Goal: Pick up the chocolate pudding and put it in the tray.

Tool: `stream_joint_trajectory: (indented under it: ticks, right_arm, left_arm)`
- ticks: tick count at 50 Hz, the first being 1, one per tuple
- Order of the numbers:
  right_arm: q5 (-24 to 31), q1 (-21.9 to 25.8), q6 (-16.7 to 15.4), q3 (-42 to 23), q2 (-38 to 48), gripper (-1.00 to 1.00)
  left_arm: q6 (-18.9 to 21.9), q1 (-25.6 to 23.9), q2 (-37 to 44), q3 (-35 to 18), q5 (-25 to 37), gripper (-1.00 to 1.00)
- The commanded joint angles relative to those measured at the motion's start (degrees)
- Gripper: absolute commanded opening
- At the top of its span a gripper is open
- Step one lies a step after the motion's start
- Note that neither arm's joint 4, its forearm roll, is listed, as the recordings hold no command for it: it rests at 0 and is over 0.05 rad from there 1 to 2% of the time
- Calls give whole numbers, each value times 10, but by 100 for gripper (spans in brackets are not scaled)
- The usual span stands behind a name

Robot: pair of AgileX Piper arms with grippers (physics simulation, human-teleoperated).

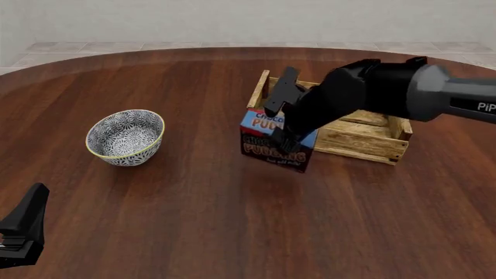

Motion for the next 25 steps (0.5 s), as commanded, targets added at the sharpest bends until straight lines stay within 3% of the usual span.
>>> stream_joint_trajectory:
  ticks: [1, 9, 15, 25]
  right_arm:
    - [47, -20, -26, -19, -50, -100]
    - [86, -35, -56, -36, -85, -100]
    - [113, -68, -95, -58, -107, -100]
    - [135, -118, -127, -82, -124, -100]
  left_arm:
    - [0, 0, 0, 0, 0, 100]
    - [0, 0, 0, 0, 0, 100]
    - [0, 0, 0, 0, 0, 100]
    - [0, 0, 0, 0, 0, 100]
